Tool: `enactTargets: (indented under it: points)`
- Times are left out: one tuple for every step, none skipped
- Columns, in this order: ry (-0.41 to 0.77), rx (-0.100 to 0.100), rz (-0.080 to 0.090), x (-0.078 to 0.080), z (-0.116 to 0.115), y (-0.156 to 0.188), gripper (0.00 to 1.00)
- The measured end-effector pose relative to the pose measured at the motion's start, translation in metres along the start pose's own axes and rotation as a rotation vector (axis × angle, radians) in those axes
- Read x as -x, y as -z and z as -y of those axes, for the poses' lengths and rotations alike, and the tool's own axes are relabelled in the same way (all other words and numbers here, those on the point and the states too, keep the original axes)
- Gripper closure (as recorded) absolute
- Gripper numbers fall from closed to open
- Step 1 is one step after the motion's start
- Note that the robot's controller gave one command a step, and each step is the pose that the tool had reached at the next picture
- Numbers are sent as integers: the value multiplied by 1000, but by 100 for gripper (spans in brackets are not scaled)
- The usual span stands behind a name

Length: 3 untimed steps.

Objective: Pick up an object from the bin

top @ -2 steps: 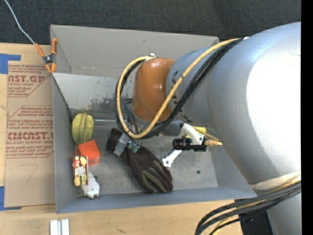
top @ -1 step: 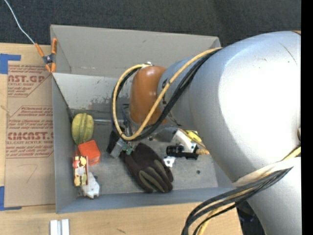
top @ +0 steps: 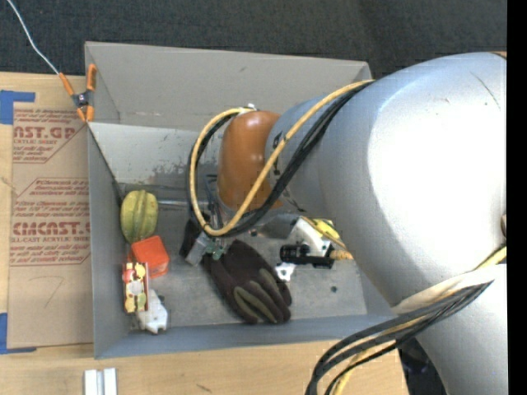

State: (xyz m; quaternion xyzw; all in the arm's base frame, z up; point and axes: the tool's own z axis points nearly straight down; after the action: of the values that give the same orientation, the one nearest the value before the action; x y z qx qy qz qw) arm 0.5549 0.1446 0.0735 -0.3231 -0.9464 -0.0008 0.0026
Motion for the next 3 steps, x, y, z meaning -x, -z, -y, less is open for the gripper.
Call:
enactTargets:
  points:
    - [87,-2,0,2,22,56,100]
    - [86,2,4,4,21,61,100]
    - [111,-3,-1,12,52,59,100]
